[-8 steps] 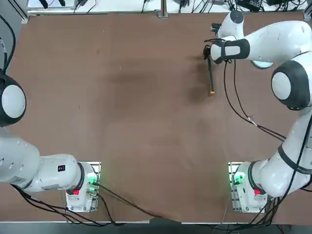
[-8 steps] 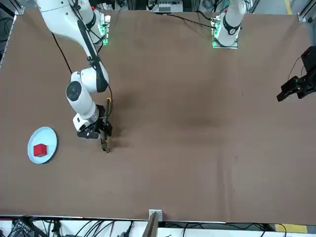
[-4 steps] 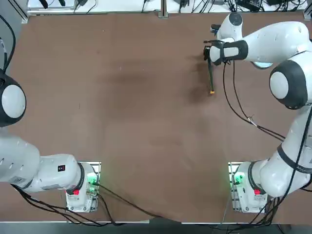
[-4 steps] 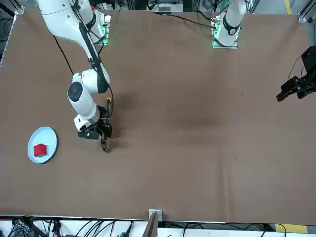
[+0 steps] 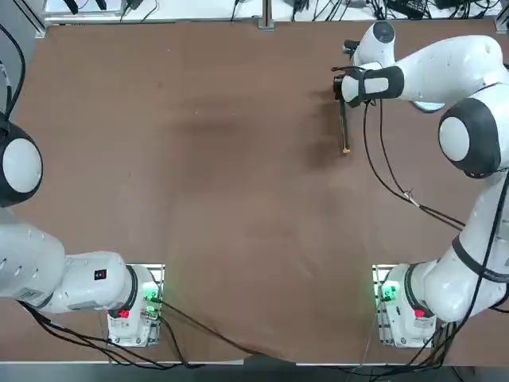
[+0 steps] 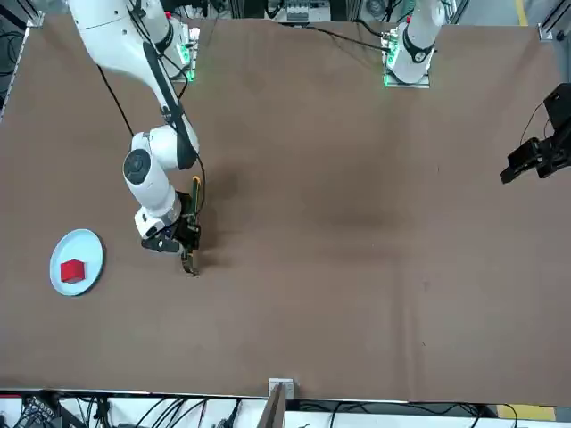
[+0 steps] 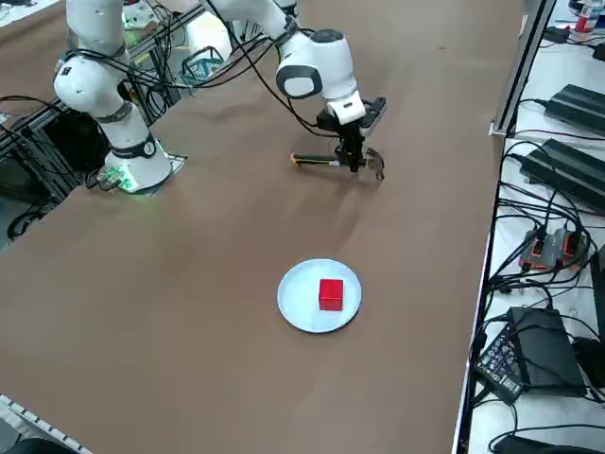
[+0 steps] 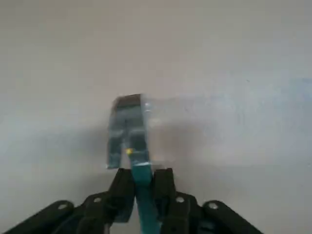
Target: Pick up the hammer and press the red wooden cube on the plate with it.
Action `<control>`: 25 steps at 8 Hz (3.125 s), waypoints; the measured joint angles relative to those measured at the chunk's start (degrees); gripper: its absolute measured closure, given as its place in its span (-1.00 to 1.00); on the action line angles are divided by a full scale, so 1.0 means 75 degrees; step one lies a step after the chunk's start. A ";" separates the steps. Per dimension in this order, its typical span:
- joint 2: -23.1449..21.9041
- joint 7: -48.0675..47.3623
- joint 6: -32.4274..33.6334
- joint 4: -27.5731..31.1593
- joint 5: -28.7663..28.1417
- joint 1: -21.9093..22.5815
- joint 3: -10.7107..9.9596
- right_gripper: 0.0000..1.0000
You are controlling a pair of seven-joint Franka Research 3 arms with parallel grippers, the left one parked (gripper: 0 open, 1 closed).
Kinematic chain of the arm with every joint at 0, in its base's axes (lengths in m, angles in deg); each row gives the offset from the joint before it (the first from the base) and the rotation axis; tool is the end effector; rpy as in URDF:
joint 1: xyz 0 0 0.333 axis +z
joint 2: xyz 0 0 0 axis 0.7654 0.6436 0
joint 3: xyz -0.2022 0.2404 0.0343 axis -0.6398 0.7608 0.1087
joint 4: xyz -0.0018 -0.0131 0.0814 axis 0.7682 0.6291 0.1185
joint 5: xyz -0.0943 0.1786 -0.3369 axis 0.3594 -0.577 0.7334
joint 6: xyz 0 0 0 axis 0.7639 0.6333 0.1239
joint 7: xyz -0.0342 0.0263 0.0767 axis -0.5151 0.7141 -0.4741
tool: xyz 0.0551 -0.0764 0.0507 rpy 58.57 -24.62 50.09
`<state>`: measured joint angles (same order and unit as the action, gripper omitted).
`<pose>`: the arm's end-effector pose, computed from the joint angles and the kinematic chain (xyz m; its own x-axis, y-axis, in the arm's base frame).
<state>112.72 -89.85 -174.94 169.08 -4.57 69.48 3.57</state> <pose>0.6002 0.1738 0.2203 0.9747 -0.1231 0.1863 -0.1092 -0.9905 -0.0832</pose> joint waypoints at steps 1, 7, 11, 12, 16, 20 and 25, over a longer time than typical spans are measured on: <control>-0.0005 0.0006 0.0024 -0.0008 0.0002 -0.0001 -0.0038 0.59; -0.1399 0.2706 0.2771 -0.0846 0.0037 -0.0429 -0.2200 0.59; -0.1187 0.4105 0.3346 -0.1532 0.0022 -0.2051 -0.2440 0.59; -0.1003 0.4169 0.3348 -0.1616 0.0013 -0.2227 -0.2437 0.59; -0.0131 0.4486 0.3122 -0.1726 -0.0825 -0.2305 -0.2372 0.59; 0.0221 0.4624 0.2777 -0.1890 -0.0996 -0.2379 -0.2356 0.59; -0.0025 0.5359 0.4244 -0.3074 -0.0977 -0.2675 -0.2396 0.59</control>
<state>112.54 -49.66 -143.11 146.03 -11.90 49.42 -14.40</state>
